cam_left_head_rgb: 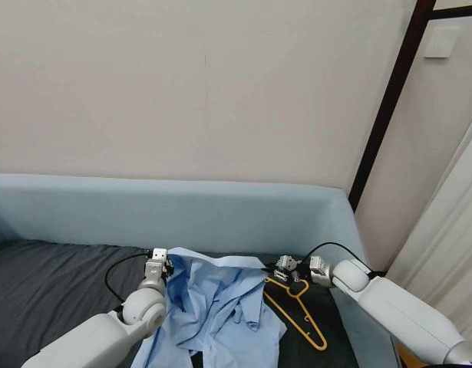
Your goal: Pick up the clothes from the sofa and hang them on the clothes hanger.
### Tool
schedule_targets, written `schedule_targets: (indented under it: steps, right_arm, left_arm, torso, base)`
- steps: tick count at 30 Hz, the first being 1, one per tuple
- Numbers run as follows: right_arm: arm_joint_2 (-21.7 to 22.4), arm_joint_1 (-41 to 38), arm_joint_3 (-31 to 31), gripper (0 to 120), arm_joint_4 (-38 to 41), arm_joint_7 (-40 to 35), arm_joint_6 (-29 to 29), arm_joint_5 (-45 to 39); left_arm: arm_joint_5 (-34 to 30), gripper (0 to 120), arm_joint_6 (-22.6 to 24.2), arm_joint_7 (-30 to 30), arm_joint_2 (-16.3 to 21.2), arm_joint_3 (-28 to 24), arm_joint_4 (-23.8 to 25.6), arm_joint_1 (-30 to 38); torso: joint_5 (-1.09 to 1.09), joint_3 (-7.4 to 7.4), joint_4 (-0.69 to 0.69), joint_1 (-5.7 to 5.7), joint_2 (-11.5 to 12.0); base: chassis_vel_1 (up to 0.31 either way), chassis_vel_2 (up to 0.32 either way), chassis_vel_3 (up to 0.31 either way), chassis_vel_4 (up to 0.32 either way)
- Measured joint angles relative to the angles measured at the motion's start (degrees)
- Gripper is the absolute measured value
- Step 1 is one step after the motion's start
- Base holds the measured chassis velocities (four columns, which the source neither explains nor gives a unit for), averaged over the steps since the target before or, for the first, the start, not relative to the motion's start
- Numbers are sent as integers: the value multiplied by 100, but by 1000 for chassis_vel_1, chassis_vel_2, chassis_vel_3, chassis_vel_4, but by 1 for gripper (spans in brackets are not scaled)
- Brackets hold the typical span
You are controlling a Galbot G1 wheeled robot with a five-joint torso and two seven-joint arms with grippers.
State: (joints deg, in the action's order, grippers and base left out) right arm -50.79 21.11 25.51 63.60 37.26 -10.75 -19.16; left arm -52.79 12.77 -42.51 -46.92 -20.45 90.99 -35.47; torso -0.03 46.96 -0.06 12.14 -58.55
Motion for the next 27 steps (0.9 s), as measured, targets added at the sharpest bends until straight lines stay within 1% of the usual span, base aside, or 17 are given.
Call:
schedule_targets:
  steps: [1, 3, 5, 6, 9, 10, 11, 13, 14, 15, 16, 18, 19, 21, 22, 24, 27]
  right_arm:
    - [0, 0, 0, 27, 0, 0, 0, 0]
    - [161, 137, -102, 36, 30, 75, 24, 2]
    - [229, 195, -161, 39, 47, 87, 32, -4]
    - [302, 272, -247, 45, 78, 87, 53, -64]
    - [534, 599, -497, 59, 243, -85, 320, -607]
    - [534, 599, -497, 59, 243, -85, 320, -607]
    - [610, 803, -593, 63, 337, -304, 472, -865]
    - [683, 1258, -776, 73, 560, -1144, 796, -1495]
    - [672, 1457, -865, 79, 713, -1722, 1096, -1751]
    - [672, 1457, -865, 79, 713, -1722, 1096, -1751]
    - [627, 1660, -998, 82, 880, -2298, 1533, -2009]
    - [522, 1898, -1196, 90, 999, -2804, 1955, -2224]
    - [522, 1898, -1196, 90, 999, -2804, 1955, -2224]
    - [424, 2069, -1319, 97, 998, -2946, 2130, -2139]
    - [366, 2129, -1362, 99, 975, -3023, 2248, -2092]
    - [335, 2145, -1376, 100, 957, -3050, 2306, -2082]
    - [57, 2124, -1427, 100, 642, -3046, 2497, -2032]
  left_arm:
    - [0, 0, 0, 0, 0, 0, 0, 0]
    - [-4, 0, -4, 5, -4, 1, 10, -6]
    - [-13, 0, -5, 13, 7, 0, 39, -16]
    - [-23, 0, -7, 19, 26, 0, 83, -29]
    - [-33, 0, -11, 23, 50, 1, 177, -55]
    - [-33, 0, -11, 23, 50, 1, 177, -55]
    - [-33, 0, -12, 24, 51, 3, 199, -63]
    - [-27, 0, -14, 24, 57, 6, 243, -85]
    - [-22, 0, -15, 26, 61, 4, 264, -96]
    - [-22, 0, -15, 26, 61, 4, 264, -96]
    - [-12, 0, -16, 26, 66, -3, 280, -103]
    - [10, 0, -21, 26, 69, -23, 299, -111]
    - [10, 0, -21, 26, 69, -23, 299, -111]
    - [24, 0, -24, 23, 69, -52, 320, -110]
    - [27, 0, -25, 21, 69, -65, 337, -105]
    - [27, 0, -25, 19, 69, -72, 351, -101]
    - [39, 0, -25, 19, 101, -108, 435, -90]
  torso:
    - [0, 0, 0, 0, 0]
    - [1, 0, -3, 0, 0]
    - [1, 0, -3, 0, 0]
    - [1, 0, -2, 0, 0]
    - [-1, -1, 3, 0, 0]
    - [-1, -1, 3, 0, 0]
    - [-2, -1, 1, 0, 0]
    - [0, -1, -4, 0, 0]
    - [2, -1, -5, 0, 0]
    - [2, -1, -5, 0, 0]
    - [1, -1, -5, -1, 0]
    - [1, -1, 0, -1, 0]
    - [1, -1, 0, -1, 0]
    - [1, 0, 2, -1, 0]
    - [0, 0, 2, -1, 0]
    - [0, -1, 1, -1, 0]
    - [0, 0, -3, -1, 0]
  base:
    - [0, 0, 0, 0]
    - [0, 0, 0, 0]
    - [0, 0, 0, 0]
    - [0, 0, 0, 0]
    - [0, 0, 0, 0]
    - [0, 0, 0, 0]
    - [0, 0, 0, 0]
    - [0, 0, 0, 0]
    - [0, 0, 0, 0]
    - [0, 0, 0, 0]
    - [0, 0, 0, 0]
    - [0, 0, 0, 0]
    - [0, 0, 0, 0]
    - [0, 0, 0, 0]
    - [0, 0, 0, 0]
    - [0, 0, 0, 0]
    - [0, 0, 0, 0]
